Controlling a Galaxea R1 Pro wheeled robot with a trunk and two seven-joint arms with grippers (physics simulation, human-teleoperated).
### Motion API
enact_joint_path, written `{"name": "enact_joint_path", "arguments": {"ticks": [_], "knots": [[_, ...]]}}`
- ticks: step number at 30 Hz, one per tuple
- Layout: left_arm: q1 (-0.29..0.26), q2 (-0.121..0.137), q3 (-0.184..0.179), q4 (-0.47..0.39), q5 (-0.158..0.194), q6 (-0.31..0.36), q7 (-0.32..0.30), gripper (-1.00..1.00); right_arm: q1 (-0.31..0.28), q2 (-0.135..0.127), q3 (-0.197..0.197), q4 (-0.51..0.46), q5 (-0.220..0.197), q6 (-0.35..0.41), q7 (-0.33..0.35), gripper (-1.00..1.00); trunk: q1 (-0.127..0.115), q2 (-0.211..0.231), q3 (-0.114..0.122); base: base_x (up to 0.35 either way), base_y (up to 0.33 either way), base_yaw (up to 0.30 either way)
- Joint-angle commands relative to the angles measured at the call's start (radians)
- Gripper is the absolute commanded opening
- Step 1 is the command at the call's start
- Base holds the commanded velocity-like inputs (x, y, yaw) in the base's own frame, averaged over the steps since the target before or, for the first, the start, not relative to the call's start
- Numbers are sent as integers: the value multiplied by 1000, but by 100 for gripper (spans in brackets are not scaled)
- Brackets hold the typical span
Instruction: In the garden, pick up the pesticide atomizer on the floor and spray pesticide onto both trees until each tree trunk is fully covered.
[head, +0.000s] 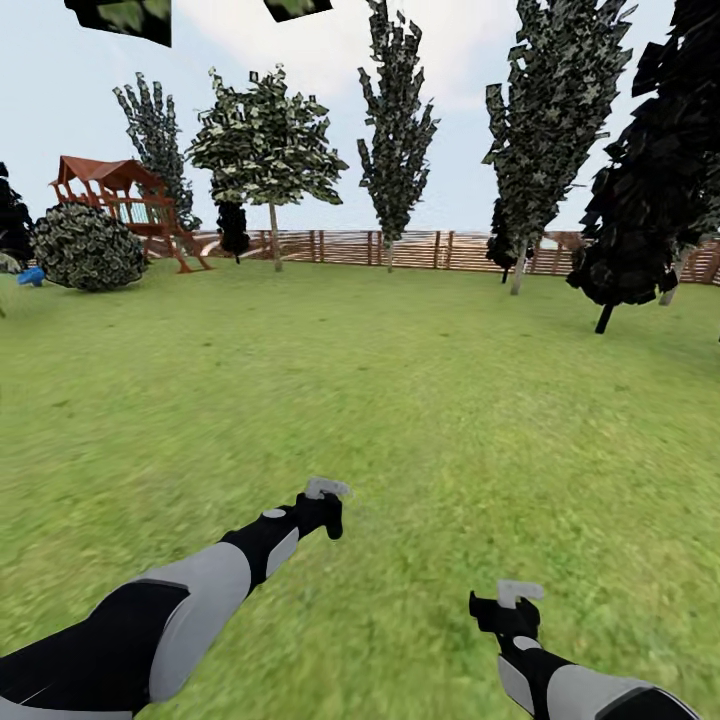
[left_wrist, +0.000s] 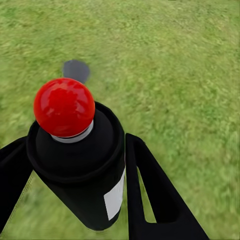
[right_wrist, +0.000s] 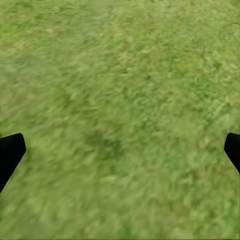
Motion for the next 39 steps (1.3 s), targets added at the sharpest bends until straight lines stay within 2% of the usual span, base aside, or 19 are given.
{"name": "enact_joint_path", "arguments": {"ticks": [1, 6, 15, 30, 39], "knots": [[-1, 0, -4, 1, -4, -6, 0, -100, -2, 1, 8, 3, -7, -5, 0, 100, 1, -1, -2, 350, 0, 44], [-1, 0, -4, 1, -4, -6, 0, -100, -1, 1, 8, 4, -7, -5, 0, 100, 1, -1, -1, 350, 0, 77], [-1, 0, -4, 1, -4, -6, 0, -100, -1, 1, 8, 3, -5, -5, 0, 100, 1, -1, -1, 350, 0, 245], [-1, 0, -4, 1, -4, -6, 0, -100, -1, 1, 8, 4, -5, -5, 0, 100, 1, -1, -1, 350, 0, 25], [-1, 0, -4, 1, -4, -6, 0, -100, -1, 1, 8, 4, -4, -5, 0, 100, 1, -1, -1, 350, 0, 168]]}}
